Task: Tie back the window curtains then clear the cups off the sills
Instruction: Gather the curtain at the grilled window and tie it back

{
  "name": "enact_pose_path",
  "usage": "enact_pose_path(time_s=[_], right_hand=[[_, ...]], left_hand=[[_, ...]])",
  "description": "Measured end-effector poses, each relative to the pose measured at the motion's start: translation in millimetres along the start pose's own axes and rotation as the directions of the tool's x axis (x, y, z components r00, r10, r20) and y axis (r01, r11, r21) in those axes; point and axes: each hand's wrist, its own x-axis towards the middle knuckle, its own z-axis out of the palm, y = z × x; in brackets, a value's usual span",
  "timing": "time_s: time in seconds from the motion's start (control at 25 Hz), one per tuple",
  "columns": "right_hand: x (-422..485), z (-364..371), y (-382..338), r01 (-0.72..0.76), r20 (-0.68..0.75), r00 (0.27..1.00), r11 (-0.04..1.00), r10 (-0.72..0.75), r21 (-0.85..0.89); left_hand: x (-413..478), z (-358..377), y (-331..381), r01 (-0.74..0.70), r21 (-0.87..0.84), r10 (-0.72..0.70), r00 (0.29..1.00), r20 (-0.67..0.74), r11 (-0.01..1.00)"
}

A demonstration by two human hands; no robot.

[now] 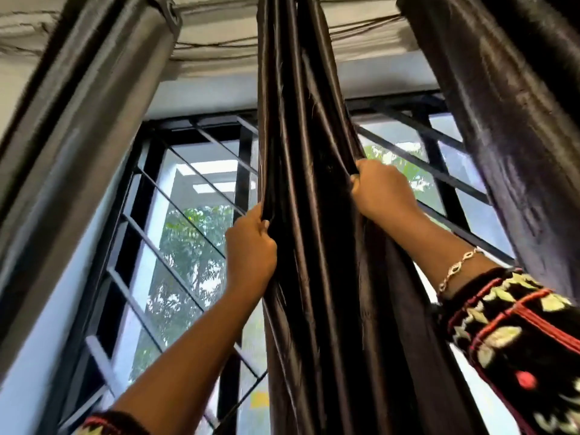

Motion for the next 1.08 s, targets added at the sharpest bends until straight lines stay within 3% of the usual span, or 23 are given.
enact_pose_path(time_s=[0.16,0.4,0.68,0.88,1.08], right_hand=[[-5.4,-2.1,-19.3,-0.028,0.021,0.999,0.999,0.028,-0.019],[-1.9,-13.6,-18.2,-0.051,0.009,0.999,0.997,0.052,-0.065],[-3.9,-36.1,7.1,-0.056,0.156,0.987,0.991,0.038,0.117],[-48.6,-39.6,20.2,-0.074,0.291,0.957,0.974,0.009,0.214],[-89.4,-24.0,24.1,-0.029,0.283,0.959,0.975,-0.035,0.219]], left_hand=[[4.4,-24.0,-15.3,0.086,0.045,-0.084,0.996,-0.041,0.995],[7.6,-46.5,-8.2,0.099,0.155,-0.093,0.995,-0.048,0.983],[-9.2,-46.0,13.7,-0.008,0.2,-0.012,0.995,0.097,0.98],[-46.6,-39.3,34.6,0.06,0.17,-0.055,0.998,-0.037,0.984],[-96.3,-33.2,41.5,0.009,0.072,0.001,0.991,-0.136,0.997]])
